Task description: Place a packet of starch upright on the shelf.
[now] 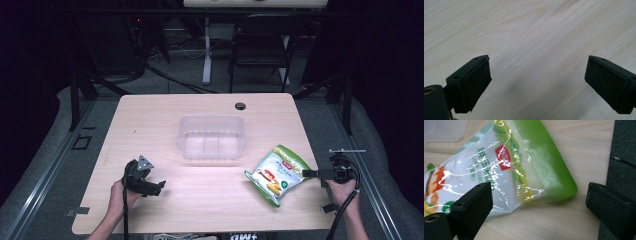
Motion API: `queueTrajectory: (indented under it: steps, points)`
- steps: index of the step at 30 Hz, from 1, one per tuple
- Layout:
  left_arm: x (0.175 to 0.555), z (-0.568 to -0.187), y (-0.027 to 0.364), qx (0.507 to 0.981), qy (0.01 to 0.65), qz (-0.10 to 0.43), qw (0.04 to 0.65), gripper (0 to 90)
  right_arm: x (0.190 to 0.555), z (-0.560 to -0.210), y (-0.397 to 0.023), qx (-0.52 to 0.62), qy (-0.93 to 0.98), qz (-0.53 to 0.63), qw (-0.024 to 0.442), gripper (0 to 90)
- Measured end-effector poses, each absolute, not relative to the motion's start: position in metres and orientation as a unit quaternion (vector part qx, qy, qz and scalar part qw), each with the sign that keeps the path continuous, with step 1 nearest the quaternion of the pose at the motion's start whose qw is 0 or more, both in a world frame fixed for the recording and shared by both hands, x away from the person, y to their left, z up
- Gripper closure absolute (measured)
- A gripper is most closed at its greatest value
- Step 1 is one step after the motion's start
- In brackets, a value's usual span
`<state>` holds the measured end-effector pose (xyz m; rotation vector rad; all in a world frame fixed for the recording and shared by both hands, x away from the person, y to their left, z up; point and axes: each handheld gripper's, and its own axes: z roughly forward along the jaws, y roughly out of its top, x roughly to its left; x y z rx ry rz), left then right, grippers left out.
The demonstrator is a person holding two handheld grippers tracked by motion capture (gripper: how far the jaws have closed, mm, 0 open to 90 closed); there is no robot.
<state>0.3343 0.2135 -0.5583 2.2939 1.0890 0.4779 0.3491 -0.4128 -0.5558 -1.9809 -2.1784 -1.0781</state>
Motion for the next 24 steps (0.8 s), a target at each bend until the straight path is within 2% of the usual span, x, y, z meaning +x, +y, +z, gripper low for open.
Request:
queueTrajectory:
  steps: [15,24]
  points:
    - [0.334,-0.558,0.214,0.856,0.402,0.178,0.273,6.3,0.365,-0.562,-0.405,-0.631,-0.692,-0.348,0.032,15.2]
    - [0.334,-0.557,0.214,0.857,0.399,0.18,0.273,6.3,0.364,-0.564,-0.403,-0.642,-0.672,-0.365,0.048,31.8]
